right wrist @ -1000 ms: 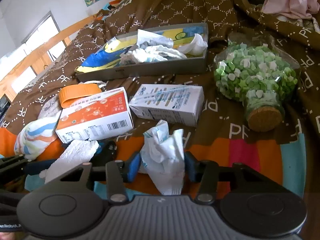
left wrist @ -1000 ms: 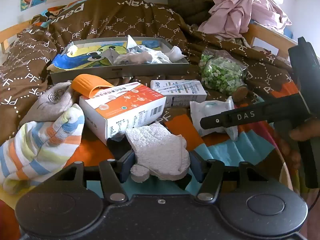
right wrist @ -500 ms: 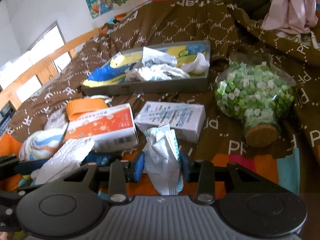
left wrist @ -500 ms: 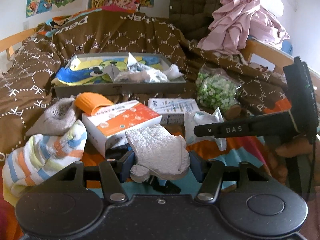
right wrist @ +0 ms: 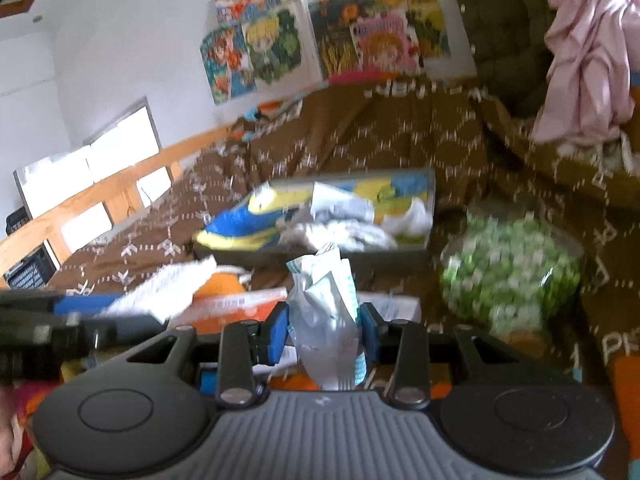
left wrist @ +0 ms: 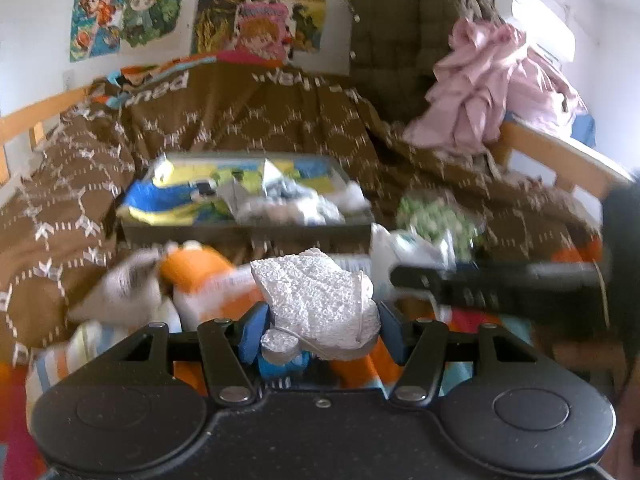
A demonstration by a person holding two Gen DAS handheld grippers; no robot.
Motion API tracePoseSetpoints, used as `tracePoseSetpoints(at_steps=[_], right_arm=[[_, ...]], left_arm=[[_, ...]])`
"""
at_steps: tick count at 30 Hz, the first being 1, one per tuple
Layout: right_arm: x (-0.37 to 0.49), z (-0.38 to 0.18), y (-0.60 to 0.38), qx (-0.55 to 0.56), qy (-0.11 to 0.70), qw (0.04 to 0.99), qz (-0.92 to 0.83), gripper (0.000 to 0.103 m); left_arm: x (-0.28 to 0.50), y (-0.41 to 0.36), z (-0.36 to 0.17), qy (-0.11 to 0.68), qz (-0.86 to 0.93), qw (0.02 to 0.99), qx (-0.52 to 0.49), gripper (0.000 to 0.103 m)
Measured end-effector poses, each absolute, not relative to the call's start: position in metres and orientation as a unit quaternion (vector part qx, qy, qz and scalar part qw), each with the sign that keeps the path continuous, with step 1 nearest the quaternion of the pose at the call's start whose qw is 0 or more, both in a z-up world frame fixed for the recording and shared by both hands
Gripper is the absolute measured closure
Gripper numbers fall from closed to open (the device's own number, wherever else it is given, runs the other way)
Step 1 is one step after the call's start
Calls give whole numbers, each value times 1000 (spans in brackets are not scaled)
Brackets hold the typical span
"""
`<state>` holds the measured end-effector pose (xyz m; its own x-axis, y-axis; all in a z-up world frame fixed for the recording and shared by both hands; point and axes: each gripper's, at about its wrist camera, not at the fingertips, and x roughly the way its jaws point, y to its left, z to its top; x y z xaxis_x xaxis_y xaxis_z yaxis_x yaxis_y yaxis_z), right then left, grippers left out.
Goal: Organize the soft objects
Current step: 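Lift both held items up and carry them over the grey tray, then lower both items into the tray and open both tools to release them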
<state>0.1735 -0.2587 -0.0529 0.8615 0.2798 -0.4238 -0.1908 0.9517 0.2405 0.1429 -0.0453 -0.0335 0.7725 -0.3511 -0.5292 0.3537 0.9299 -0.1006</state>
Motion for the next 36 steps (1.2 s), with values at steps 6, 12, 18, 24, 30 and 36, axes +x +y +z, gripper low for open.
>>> tracePoseSetpoints(at_steps=[6,12,18,24,30,36], right_arm=[[193,-52,-267,104,195,969,111,61],[221,-45,-275,111,156,978,85,61],[259,-44,-282,114,132,982,74,60],[304,-54,-299,138,124,981,57,60],[341,-69,-314,156,127,979,39,60],[367,-75,-318,166,129,977,41,60]], left_arm=[[175,-52,-11,248,-165,955,-1,42],[214,-61,-1,233,-141,962,5,42],[259,-73,-6,229,-130,965,12,42],[308,-88,-18,226,-117,967,24,42],[353,-97,-35,235,-100,966,44,42],[388,-103,-44,241,-81,965,55,42]])
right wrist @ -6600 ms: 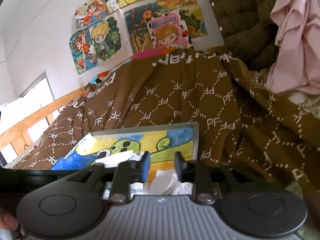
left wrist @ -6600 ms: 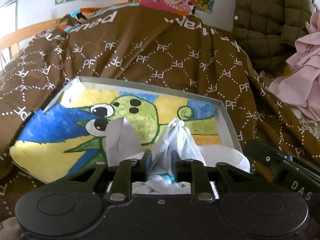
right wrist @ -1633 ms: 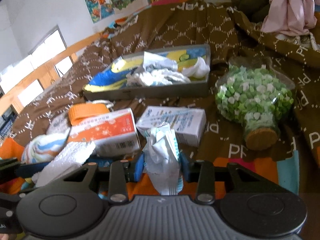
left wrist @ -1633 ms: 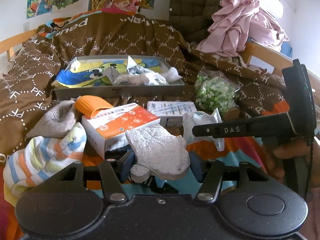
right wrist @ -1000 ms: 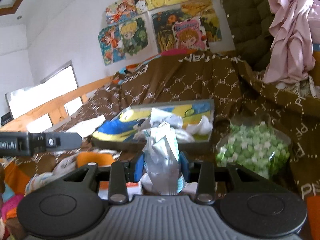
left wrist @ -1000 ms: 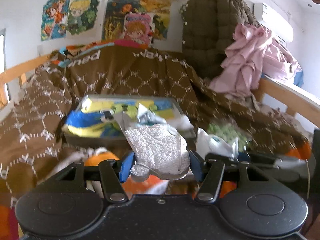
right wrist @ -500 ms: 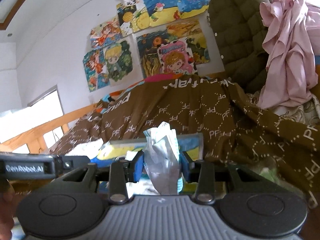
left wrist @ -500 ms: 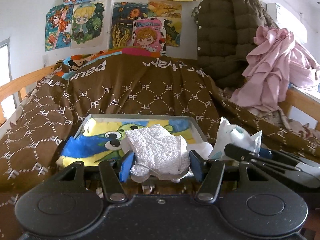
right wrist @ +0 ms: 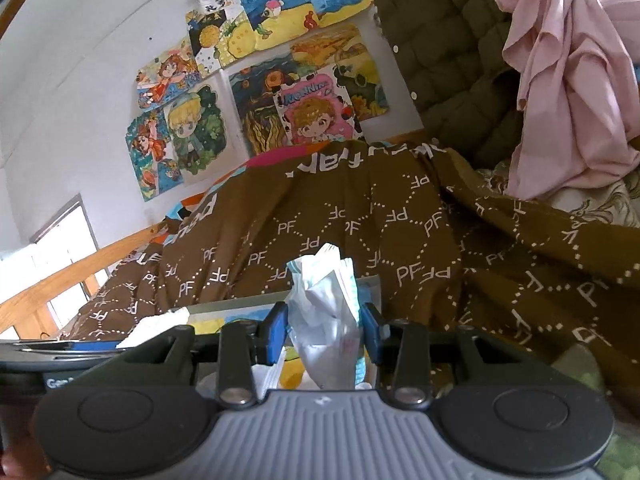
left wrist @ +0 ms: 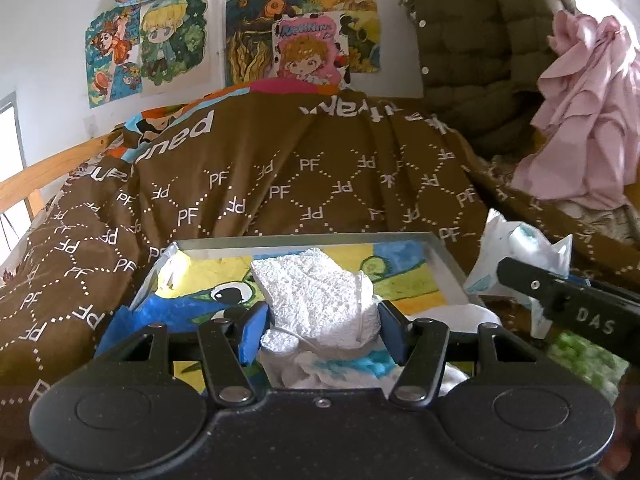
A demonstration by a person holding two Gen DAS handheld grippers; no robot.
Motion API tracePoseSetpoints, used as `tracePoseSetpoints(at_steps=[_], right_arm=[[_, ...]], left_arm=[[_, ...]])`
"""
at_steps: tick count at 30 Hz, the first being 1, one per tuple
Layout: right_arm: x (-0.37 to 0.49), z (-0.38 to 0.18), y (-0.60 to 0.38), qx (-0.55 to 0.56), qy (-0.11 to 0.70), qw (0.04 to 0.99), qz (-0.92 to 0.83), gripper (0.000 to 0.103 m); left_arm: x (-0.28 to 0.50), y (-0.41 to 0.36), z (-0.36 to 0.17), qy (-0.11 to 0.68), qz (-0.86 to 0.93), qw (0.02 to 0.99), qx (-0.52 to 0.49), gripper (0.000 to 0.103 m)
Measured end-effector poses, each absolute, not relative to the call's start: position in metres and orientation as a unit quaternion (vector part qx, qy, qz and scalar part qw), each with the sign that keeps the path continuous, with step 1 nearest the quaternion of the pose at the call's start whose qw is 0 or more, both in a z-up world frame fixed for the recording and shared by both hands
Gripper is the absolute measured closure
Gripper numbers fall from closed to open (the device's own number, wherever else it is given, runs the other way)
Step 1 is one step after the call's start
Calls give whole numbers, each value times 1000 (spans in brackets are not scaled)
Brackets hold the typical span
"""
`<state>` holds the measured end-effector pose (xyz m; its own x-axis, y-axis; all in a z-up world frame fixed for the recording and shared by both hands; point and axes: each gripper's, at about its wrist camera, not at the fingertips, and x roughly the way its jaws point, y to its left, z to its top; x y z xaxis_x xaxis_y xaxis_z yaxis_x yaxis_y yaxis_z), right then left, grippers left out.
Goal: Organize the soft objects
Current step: 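Lower both items into the tray and open both tools to release them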
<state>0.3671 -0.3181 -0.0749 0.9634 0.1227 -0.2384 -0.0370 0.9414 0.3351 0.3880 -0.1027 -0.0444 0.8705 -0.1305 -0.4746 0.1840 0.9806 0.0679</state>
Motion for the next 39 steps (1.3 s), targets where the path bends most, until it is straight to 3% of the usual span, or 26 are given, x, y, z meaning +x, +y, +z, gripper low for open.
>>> tracePoseSetpoints(at_steps=[23,35,39], right_arm=[[391,-80,-299,138,184,970,80,57],[393,-80,-294,119,192,971,78,51],[393,-79,-292,107,191,973,76,42]], left_arm=[[428,-99,-77,289,-22,955,56,42],[431,-90,-83,305,-7,951,46,42],[432,-89,-84,309,-2,950,42,42]])
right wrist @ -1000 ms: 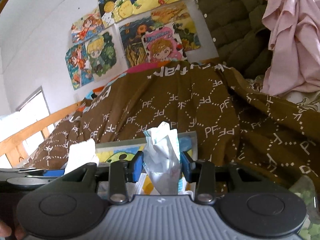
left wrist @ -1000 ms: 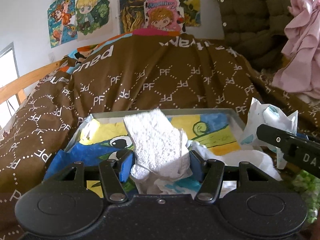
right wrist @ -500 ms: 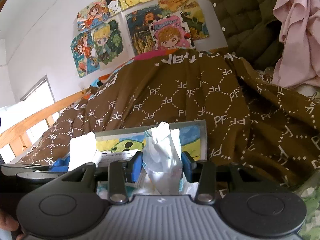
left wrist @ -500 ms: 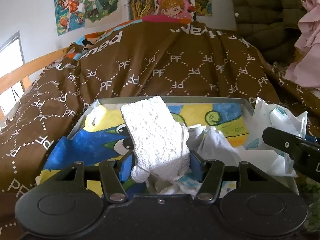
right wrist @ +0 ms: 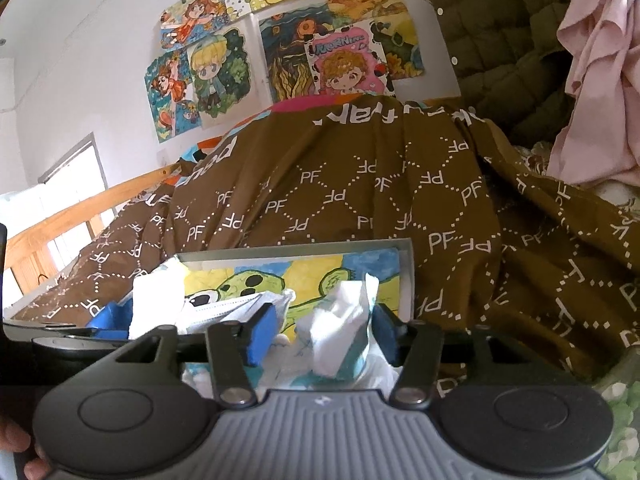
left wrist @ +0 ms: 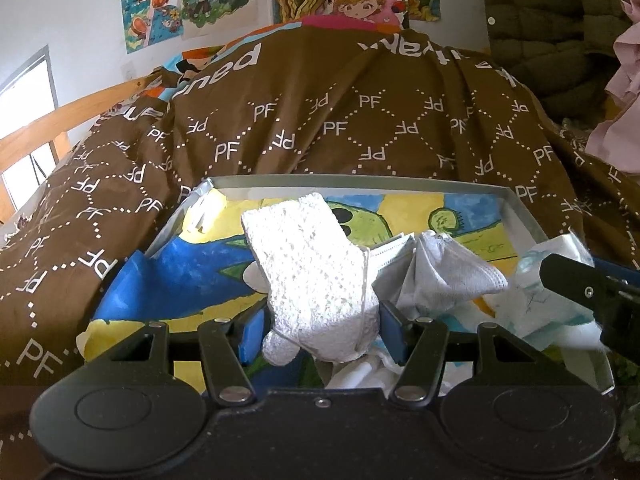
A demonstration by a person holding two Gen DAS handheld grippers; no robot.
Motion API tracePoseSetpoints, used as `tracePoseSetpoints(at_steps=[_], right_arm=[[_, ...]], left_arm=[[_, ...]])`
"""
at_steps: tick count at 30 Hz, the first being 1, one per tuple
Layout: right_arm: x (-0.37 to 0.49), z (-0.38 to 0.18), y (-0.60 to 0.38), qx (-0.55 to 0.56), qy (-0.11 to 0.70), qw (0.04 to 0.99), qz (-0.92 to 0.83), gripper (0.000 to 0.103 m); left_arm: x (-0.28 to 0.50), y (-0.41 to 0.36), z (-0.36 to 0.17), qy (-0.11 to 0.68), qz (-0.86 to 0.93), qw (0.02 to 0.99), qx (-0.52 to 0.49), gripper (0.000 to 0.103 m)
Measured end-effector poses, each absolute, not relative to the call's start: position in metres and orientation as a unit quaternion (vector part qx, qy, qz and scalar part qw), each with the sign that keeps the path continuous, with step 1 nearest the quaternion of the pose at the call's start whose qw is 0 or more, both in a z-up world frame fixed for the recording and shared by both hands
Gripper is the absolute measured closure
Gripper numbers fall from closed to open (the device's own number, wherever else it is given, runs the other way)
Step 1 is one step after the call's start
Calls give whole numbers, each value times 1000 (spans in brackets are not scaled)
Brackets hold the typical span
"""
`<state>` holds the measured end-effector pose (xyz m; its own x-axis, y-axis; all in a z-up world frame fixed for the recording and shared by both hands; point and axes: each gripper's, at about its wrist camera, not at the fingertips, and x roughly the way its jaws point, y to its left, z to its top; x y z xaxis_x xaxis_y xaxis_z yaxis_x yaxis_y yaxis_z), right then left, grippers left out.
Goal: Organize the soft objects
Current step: 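Lower both items into the tray and open both tools to release them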
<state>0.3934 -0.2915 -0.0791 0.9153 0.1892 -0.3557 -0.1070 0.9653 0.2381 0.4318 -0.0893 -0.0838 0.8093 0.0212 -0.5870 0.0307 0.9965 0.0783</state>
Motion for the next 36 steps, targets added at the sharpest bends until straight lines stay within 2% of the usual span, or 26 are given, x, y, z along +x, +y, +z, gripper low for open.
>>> tracePoseSetpoints(at_steps=[9,20,25,29,33,36], right_arm=[[394,-78,-290,98,194,973,75,19],[383,-59,-294,82,190,976,71,7],[365,-36,-297,79,171,980,65,1],[348,-18,-301,83,162,981,63,0],[324,0,-305,90,161,981,66,0],[303,13,-306,93,155,982,61,0]], left_arm=[[432,-87,-83,316,-2,948,26,41],[418,-81,-68,301,4,953,14,28],[402,-76,-49,279,8,960,5,18],[382,-72,-30,257,15,966,1,12],[352,-68,-6,225,19,974,-8,2],[326,-67,12,204,14,979,-13,1]])
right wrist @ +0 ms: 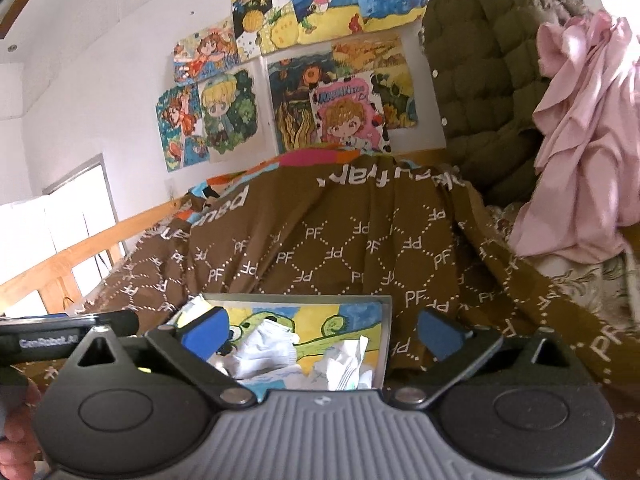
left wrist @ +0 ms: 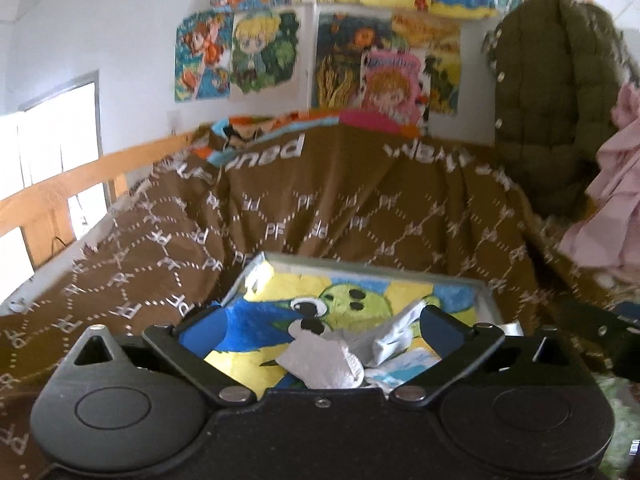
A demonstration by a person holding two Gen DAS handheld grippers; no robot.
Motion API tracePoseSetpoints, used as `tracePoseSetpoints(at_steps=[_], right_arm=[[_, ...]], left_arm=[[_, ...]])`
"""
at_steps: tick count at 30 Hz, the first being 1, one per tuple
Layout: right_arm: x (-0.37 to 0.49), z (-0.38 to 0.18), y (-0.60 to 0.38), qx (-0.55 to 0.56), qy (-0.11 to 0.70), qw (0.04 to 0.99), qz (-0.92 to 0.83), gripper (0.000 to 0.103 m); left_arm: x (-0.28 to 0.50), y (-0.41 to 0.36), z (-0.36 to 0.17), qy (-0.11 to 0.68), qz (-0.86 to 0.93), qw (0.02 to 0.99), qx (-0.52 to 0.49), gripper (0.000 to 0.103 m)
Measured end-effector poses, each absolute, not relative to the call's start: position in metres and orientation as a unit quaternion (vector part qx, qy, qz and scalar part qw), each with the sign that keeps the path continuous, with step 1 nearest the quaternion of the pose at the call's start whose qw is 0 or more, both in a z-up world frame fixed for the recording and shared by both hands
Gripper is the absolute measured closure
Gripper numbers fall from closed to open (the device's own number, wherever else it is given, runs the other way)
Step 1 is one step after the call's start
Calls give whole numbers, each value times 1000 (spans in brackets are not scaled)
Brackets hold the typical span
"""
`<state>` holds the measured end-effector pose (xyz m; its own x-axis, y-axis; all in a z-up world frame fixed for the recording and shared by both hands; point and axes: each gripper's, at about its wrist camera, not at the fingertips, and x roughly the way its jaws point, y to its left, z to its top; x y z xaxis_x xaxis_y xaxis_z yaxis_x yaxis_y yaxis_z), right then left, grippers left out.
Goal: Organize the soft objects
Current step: 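Lower both items into the tray and open both tools to release them, then move both open tools back over the pile toward the striped towel and sock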
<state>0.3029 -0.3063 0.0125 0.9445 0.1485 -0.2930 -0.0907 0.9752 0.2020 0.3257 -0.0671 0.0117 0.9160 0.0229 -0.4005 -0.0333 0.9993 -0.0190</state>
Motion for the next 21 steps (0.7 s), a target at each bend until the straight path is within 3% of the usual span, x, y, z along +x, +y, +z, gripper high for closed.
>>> tracePoseSetpoints(at_steps=[10,21], right_arm=[[235,54,-297,78,114,989,43,0],[167,63,-271,49,83,994,49,0]], left_arm=[[244,-59,52,168,-5,985,-25,1],[176,-42,55,172,-17,985,-17,1]])
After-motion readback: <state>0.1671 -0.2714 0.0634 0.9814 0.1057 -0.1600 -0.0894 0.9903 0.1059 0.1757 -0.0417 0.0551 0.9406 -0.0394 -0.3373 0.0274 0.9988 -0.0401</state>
